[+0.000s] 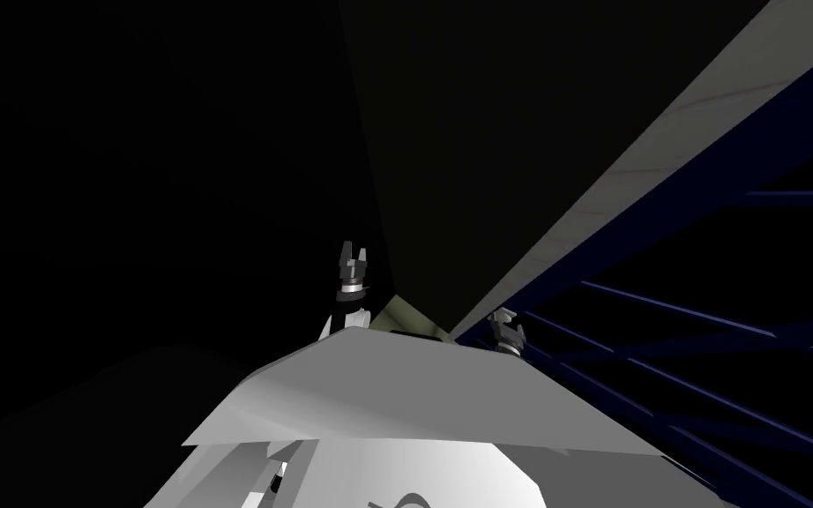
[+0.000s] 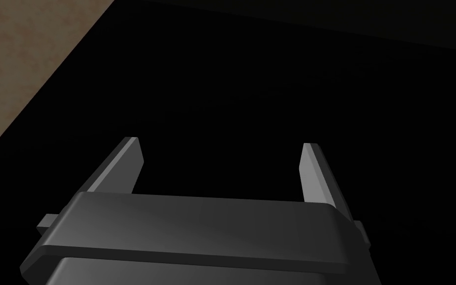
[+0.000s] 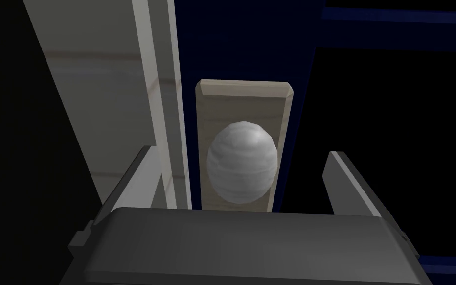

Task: Pull the door open

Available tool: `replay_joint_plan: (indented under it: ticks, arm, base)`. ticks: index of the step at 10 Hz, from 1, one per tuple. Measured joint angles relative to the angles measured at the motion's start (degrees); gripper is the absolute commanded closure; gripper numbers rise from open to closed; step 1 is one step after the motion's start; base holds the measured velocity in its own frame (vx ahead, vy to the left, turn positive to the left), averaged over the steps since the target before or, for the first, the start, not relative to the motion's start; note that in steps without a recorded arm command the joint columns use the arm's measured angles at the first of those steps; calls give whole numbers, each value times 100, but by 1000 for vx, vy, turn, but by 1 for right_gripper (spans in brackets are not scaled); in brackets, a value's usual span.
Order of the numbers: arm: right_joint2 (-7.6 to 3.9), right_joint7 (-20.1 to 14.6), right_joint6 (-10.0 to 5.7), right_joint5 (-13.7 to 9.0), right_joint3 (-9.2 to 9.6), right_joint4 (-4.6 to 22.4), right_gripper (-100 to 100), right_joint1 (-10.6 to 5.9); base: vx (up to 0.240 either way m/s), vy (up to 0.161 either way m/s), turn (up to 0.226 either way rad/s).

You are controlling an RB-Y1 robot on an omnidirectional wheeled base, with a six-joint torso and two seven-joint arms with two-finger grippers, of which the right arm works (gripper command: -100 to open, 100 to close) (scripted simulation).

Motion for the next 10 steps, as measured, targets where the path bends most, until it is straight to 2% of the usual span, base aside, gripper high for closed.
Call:
replay_joint_plan:
  ticks: [1,6,8,10]
  arm:
    - [-3,-14,-3,-4,0,6,100,35]
    - [0,3,-11,1,0,-1,100,6]
    - [-42,-20,-17,17,28,-49,100,23]
    - [-114,-128,-68,91,160,-42,100,-9]
  base:
    - [-30,13,30]
    - [-9,-7,1]
    - [-156,0,52]
    - [-217,-9,69]
